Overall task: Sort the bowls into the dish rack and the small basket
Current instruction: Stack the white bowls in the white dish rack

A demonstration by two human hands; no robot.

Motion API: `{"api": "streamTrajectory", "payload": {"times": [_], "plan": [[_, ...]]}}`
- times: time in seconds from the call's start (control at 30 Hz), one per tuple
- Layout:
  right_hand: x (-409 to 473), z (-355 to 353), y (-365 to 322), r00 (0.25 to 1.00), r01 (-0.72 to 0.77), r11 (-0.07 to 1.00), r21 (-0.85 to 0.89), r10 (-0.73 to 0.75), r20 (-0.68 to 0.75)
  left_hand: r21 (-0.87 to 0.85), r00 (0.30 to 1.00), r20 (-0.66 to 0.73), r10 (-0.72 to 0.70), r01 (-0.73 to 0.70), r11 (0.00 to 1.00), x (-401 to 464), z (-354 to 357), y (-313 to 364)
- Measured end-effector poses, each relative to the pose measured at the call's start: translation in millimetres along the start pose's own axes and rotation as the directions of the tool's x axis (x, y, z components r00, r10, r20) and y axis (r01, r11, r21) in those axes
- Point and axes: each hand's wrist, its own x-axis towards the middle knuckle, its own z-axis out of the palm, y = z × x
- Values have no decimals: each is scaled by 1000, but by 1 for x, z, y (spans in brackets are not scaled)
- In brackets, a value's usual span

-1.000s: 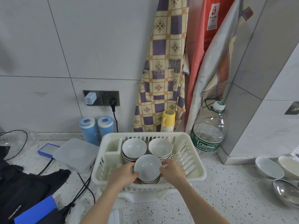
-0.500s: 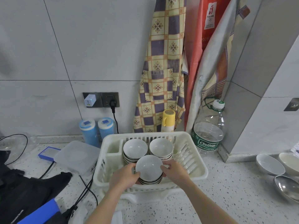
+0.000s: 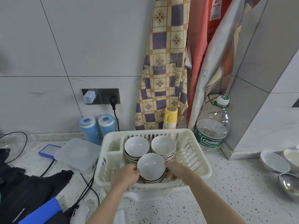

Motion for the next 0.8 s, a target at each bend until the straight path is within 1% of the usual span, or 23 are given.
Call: {"api": "streamTrajectory", "payload": {"times": [0.13,0.33,0.47,0.57,0.67,0.73,0.8], "plan": [[-3,-1,-3,999,-21,1000,-11,21,38,-30,999,-32,-21,20,999,-1,1,2],[-7,-4,-6,996,-14,1000,-4,14,85,-71,996,-77,-44,39,997,-4,1,4],[-3,-2,-3,999,10,1000,13,-11,51,-135,993,-90,-75,62,989,-6,1,5],[-3,1,1,998,51,998,26,-51,-36,-175,990,-109,-94,74,982,-8,3,5],[-6,2,6,972,148,988,-50,-155,-178,-209,981,-161,-111,76,975,-8,4,4],[-10,3,9,930,208,976,-61,-217,-296,-220,973,-193,-128,84,972,-10,4,4],[-15,5,12,867,269,963,-2,-243,-436,-228,966,-220,-133,82,970,-12,5,4]]}}
